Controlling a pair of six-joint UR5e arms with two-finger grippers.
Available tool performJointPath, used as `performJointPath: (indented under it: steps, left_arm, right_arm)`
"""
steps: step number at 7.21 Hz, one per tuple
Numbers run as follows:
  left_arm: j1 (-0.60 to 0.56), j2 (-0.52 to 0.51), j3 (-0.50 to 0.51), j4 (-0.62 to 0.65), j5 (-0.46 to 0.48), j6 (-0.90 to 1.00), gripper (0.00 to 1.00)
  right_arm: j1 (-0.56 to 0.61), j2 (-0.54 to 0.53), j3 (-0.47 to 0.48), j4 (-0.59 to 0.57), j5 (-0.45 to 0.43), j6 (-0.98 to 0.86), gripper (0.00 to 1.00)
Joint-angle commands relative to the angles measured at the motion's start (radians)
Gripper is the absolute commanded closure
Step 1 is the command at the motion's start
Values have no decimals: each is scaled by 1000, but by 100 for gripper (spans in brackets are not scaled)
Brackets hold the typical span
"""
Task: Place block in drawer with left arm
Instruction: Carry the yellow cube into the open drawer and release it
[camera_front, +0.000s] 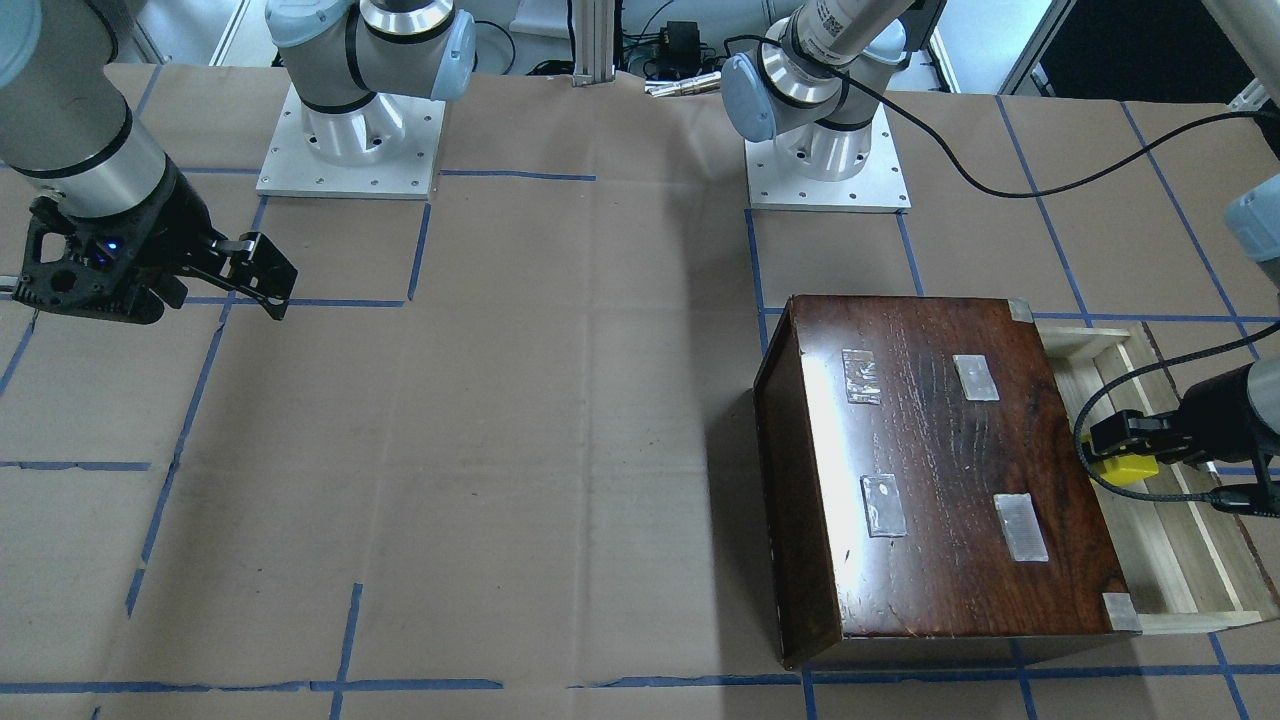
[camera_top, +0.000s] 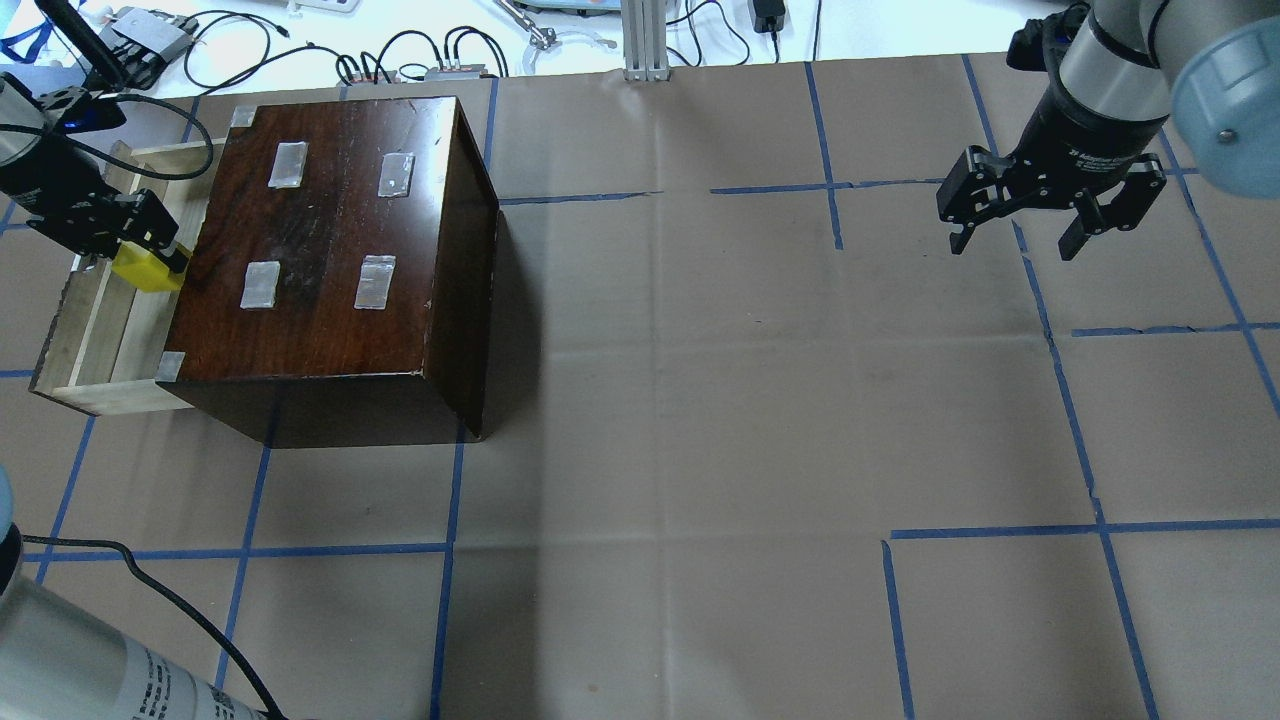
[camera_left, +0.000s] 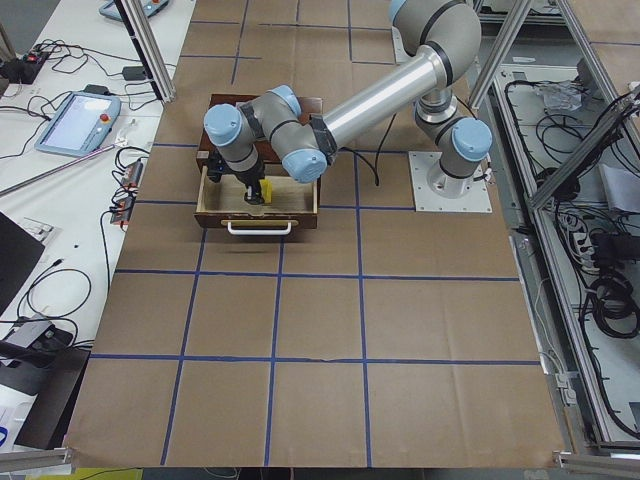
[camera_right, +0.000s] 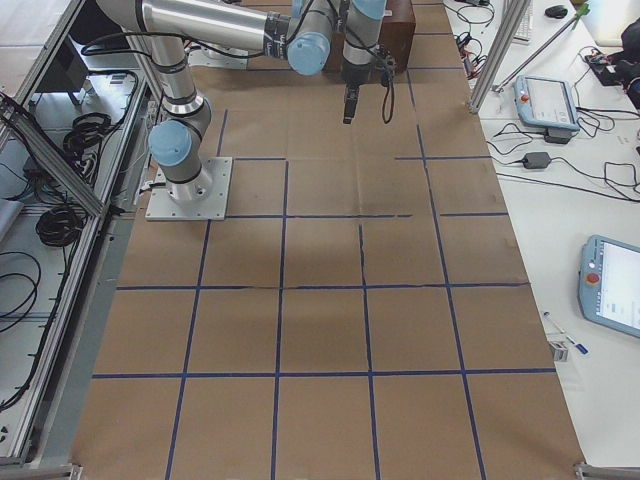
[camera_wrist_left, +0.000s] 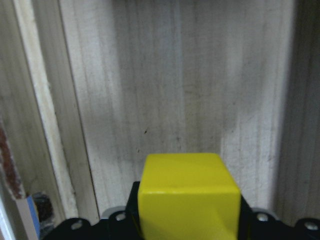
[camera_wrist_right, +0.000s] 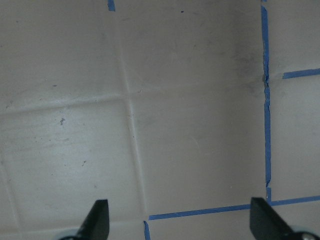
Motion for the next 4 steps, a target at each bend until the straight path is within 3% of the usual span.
performJointPath:
  steps: [1,2,3,4]
  left_arm:
    - [-1,-16,3,1,1,0,74]
    - [-1,-14,4,1,1,-4,49]
    - [-1,-14,3,1,0,-6,33]
    - [-1,-13,4,1,3,-3,25]
  right_arm:
    - [0,2,0,0,0,-1,0]
    - [0,0,0,0,0,-1,0]
    - [0,0,0,0,0,-1,0]
    - [0,0,0,0,0,-1,0]
